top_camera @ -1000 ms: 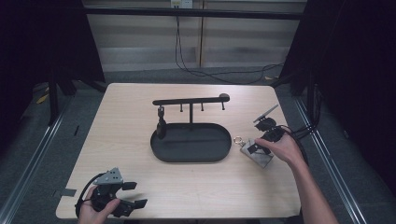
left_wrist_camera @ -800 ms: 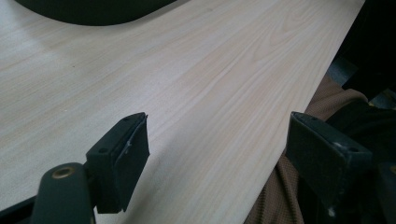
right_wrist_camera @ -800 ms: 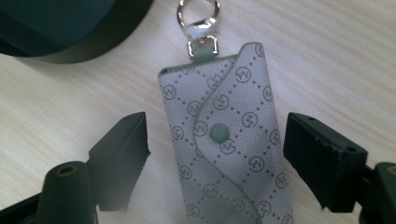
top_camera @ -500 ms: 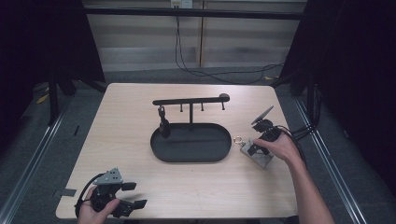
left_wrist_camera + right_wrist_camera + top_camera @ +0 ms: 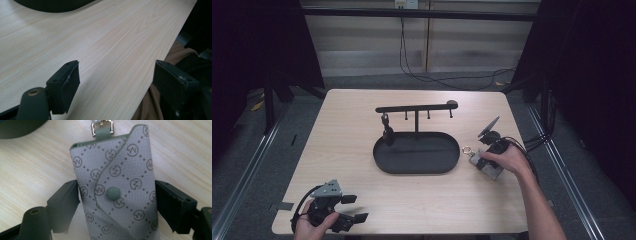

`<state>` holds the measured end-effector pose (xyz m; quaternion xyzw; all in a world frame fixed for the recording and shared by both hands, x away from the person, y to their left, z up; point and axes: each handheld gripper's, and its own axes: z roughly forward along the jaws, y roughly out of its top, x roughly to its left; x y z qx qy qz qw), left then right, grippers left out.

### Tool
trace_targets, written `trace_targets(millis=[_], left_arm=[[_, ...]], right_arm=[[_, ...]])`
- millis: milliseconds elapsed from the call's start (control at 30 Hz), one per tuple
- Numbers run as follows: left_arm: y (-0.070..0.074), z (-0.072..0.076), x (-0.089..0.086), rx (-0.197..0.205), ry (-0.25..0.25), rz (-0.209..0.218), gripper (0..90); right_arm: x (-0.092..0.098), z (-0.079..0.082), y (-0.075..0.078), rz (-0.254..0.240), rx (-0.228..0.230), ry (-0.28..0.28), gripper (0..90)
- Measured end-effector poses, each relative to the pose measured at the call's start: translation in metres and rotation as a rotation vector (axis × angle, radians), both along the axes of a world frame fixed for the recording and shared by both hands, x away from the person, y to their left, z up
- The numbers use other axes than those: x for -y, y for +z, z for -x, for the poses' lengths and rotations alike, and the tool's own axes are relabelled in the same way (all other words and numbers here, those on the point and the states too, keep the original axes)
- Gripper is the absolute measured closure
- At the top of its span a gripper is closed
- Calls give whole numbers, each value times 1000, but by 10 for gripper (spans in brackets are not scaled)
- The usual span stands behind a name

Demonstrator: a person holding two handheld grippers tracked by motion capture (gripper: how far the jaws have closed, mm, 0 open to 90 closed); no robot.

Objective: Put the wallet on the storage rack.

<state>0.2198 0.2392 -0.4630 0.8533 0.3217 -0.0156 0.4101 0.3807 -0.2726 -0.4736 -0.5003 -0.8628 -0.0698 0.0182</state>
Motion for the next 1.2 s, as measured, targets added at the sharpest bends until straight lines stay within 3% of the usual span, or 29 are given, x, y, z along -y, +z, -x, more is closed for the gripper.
trace_targets(millis=[467,1200], left_arm=[[-1,-1,-1,-6,2,2,214],[-2,-2,-1,-13,5,-1,215]], right_arm=[[2,-2,5,-10,-24,-36,309],[12,8,31,-122,-43,-74,315]])
